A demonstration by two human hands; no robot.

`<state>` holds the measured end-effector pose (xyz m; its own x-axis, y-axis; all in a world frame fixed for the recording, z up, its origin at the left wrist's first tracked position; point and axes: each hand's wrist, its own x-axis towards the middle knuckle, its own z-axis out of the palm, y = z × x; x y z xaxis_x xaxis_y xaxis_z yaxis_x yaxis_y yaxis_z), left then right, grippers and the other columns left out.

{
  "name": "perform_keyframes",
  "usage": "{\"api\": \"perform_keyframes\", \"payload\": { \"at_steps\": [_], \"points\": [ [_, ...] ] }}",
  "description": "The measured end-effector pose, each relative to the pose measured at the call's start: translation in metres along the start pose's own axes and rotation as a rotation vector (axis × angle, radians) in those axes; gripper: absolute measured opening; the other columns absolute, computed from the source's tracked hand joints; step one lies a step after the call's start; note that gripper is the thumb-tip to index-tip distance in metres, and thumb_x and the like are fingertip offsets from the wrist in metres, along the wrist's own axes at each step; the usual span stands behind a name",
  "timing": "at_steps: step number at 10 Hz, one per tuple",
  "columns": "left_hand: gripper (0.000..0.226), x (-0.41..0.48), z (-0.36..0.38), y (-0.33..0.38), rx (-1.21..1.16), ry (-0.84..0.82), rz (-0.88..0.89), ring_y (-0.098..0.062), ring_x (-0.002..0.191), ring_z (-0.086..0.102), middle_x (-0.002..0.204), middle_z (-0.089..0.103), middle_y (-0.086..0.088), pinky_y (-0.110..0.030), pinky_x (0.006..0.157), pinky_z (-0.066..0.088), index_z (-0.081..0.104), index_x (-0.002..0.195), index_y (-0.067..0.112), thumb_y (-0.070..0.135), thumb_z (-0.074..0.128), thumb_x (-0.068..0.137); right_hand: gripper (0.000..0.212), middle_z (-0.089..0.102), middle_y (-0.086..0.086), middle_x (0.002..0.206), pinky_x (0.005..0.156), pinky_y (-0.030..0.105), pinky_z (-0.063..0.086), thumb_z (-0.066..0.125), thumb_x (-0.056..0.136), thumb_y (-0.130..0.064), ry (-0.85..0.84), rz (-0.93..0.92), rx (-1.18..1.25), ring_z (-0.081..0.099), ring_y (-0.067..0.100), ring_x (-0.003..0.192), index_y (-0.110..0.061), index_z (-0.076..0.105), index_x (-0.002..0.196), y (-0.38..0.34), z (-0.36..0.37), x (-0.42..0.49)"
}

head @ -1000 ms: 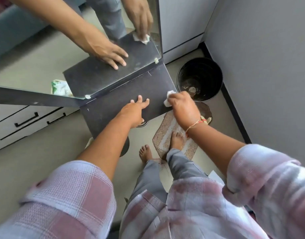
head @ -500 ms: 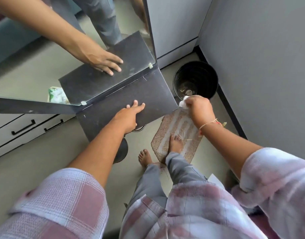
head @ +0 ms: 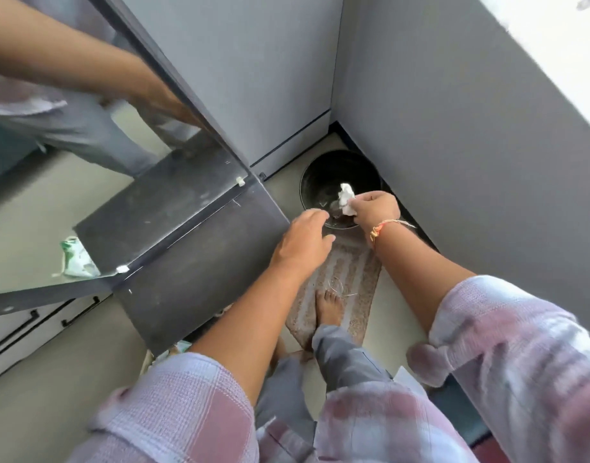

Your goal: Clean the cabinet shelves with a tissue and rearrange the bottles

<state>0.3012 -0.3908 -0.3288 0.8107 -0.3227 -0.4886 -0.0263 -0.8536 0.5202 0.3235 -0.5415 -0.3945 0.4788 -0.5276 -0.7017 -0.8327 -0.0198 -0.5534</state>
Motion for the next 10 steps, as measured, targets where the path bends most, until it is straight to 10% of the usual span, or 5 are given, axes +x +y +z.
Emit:
{"api": "perform_keyframes", "payload": {
  "at_steps": [4, 6, 8, 10],
  "points": [
    [0.048, 0.046, 0.015, 0.004, 0.020, -0.009, -0.082, -0.022, 0.130, 0.043, 0.143, 0.044, -0.003, -0.035, 0.106, 0.037, 0.045, 0.140, 0.014, 0.027, 0.057, 0.095, 0.033, 0.068, 0.005, 0.119, 0.099, 0.026, 0.046, 0.071, 0.085, -0.021, 0.061, -0.173, -0.210, 0.062, 0.021, 0.112, -0.016, 0.067, 0.118, -0.018, -0.010, 0.077],
    [0.037, 0.032, 0.020, -0.003, 0.019, 0.038, -0.092, -0.021, 0.126, 0.046, 0.138, 0.049, 0.000, -0.036, 0.102, 0.040, 0.053, 0.132, 0.017, 0.027, 0.054, 0.097, 0.006, 0.072, -0.002, 0.092, 0.083, 0.019, 0.049, 0.070, 0.085, -0.016, 0.043, -0.220, -0.230, 0.065, 0.010, 0.086, -0.021, 0.074, 0.085, 0.003, -0.013, 0.055],
    [0.025, -0.008, 0.008, -0.012, -0.040, 0.228, -0.082, -0.023, 0.094, 0.056, 0.107, 0.060, -0.002, -0.037, 0.082, 0.047, 0.065, 0.098, 0.012, 0.021, 0.042, 0.100, 0.023, 0.070, -0.008, 0.067, 0.076, 0.030, 0.057, 0.065, 0.088, -0.040, 0.012, -0.385, -0.285, 0.067, 0.007, 0.071, -0.021, 0.070, 0.075, 0.021, -0.011, -0.001],
    [0.039, -0.080, -0.011, -0.051, -0.050, 0.370, -0.015, -0.028, 0.101, 0.055, 0.108, 0.061, -0.007, -0.043, 0.090, 0.045, 0.064, 0.102, 0.009, 0.036, 0.035, 0.100, 0.033, 0.070, 0.007, 0.112, 0.089, 0.039, 0.052, 0.040, 0.096, -0.018, -0.010, -0.710, -0.432, 0.065, 0.026, 0.103, -0.015, 0.058, 0.123, 0.037, 0.007, -0.095]
  ]
}}
